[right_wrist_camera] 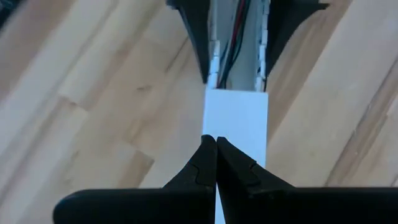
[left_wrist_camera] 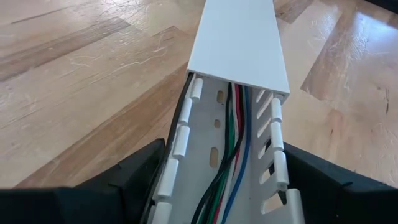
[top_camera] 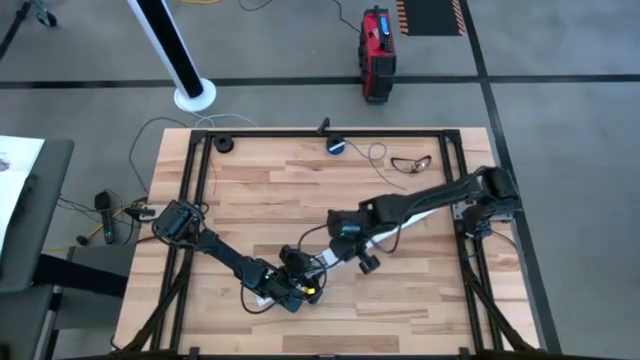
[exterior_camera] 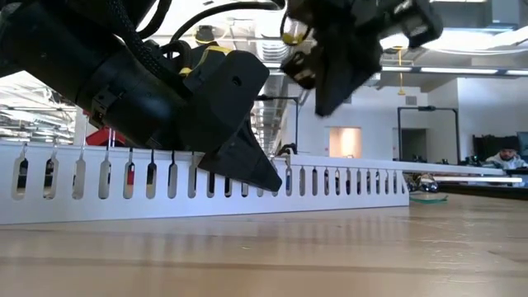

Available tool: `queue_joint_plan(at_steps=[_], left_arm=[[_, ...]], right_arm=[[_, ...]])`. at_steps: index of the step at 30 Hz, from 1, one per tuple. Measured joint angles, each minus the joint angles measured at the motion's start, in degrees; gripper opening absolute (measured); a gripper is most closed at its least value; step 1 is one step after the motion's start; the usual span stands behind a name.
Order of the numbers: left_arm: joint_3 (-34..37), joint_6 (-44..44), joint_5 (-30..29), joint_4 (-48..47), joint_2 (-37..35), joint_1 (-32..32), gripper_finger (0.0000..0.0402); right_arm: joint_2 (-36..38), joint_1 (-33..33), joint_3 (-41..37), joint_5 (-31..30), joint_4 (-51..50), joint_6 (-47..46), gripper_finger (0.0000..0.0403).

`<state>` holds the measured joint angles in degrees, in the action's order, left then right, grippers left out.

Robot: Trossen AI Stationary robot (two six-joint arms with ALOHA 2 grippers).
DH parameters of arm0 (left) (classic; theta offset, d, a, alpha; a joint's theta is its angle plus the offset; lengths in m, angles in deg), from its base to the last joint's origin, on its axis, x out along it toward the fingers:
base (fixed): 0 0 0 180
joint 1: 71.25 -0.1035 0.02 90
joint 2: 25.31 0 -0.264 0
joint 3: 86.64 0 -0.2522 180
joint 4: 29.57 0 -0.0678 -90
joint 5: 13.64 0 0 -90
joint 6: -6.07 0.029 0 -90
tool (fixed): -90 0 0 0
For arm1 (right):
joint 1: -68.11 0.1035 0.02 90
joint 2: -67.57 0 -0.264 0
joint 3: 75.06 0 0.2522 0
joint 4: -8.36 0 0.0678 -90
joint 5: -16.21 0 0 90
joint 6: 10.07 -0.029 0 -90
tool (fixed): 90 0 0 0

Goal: Ziptie cables
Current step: Close the white cable duct

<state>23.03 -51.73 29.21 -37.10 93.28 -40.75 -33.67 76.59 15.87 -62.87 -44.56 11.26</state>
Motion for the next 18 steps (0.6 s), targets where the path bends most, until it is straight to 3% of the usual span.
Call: queue_joint_plan(at_steps=[5, 18], left_arm=[[0.07, 0.08, -0.02, 0.32, 0.02, 0.0, 0.0264], [0.07, 0.17, -0.12, 0.47, 0.02, -0.01, 0.0264]], right_arm=[[-3.9, 0.42, 0.0, -3.73, 0.96, 3.05, 0.0], [-6.06, -1.16, 0.02, -3.26, 4.5, 4.23, 0.0]])
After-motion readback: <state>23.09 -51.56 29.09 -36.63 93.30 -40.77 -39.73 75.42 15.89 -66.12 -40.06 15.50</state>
